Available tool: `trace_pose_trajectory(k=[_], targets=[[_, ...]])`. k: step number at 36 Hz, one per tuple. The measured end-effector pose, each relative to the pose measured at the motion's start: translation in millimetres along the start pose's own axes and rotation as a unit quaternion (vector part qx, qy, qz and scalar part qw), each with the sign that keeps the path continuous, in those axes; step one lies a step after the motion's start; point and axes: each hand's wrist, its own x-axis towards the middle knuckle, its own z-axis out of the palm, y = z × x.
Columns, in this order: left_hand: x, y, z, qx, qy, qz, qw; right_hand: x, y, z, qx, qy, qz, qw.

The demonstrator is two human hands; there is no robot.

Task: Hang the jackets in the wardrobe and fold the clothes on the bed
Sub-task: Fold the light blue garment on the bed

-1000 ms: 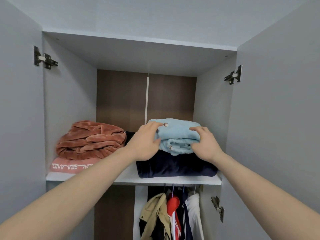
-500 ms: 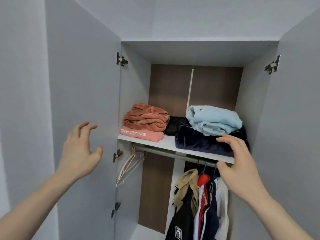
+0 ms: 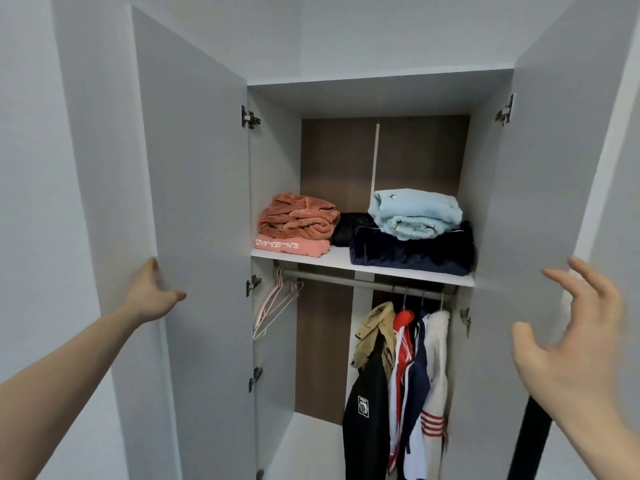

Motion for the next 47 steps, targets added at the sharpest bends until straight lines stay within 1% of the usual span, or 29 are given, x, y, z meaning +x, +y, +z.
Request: trace_pose_trajectory(k=[4, 6, 7, 10, 13, 16, 19, 24, 26, 32, 38, 42, 45, 47], targets=[[4.5, -2.2, 7.2, -0.055, 0.021, -0.026, 0.998, -12.7, 21.3, -5.3, -0.006, -0.032, 0.104, 0.994], [10.4, -2.7, 9.6, -0.021, 0.011, -0.021, 1.000, -20.3, 28.2, -0.2, -0.002, -0.059, 0.161, 0.985], [12.4, -2.6, 10.8, 0.004, 0.009, -0.015, 1.000, -23.5, 30.0, 3.8, -0.004, -0.065, 0.171, 0.983], [17.2, -5.0, 17.5, 0.065, 0.013, 0.032, 0.997, -26.5, 29.6, 18.3, -0.020, -0.039, 0.176, 0.983], [20.0, -7.4, 24.0, 0.085, 0.016, 0.082, 0.993, -24.6, 20.9, 33.7, -0.023, 0.011, 0.200, 0.980], [16.5, -0.1, 28.7, 0.080, 0.019, 0.110, 0.990, -25.7, 9.5, 50.2, -0.033, 0.032, 0.189, 0.981], [12.1, 9.0, 38.0, 0.093, 0.027, 0.175, 0.980, -31.2, 4.2, 67.1, -0.032, 0.048, 0.171, 0.983], [6.8, 20.6, 53.2, 0.129, 0.013, 0.261, 0.957, -39.8, -7.1, 101.3, -0.010, 0.044, 0.166, 0.985], [8.0, 27.5, 62.4, 0.137, 0.001, 0.284, 0.949, -40.7, -13.8, 115.1, -0.009, 0.034, 0.159, 0.987], [9.5, 53.0, 102.0, 0.093, -0.020, 0.333, 0.938, -40.8, -18.6, 152.8, -0.014, -0.015, 0.119, 0.993], [9.8, 82.7, 150.0, 0.054, -0.017, 0.350, 0.935, -37.5, -17.6, 185.8, -0.029, -0.048, 0.080, 0.995], [19.5, 100.3, 180.8, 0.065, -0.034, 0.361, 0.930, -33.8, -8.1, 201.7, -0.036, -0.113, 0.058, 0.991], [24.4, 110.2, 201.1, 0.066, -0.039, 0.366, 0.927, -30.0, 0.2, 213.1, -0.049, -0.167, 0.026, 0.984], [27.6, 113.3, 212.5, 0.061, -0.043, 0.373, 0.925, -26.0, 4.2, 222.7, -0.053, -0.190, 0.002, 0.980]])
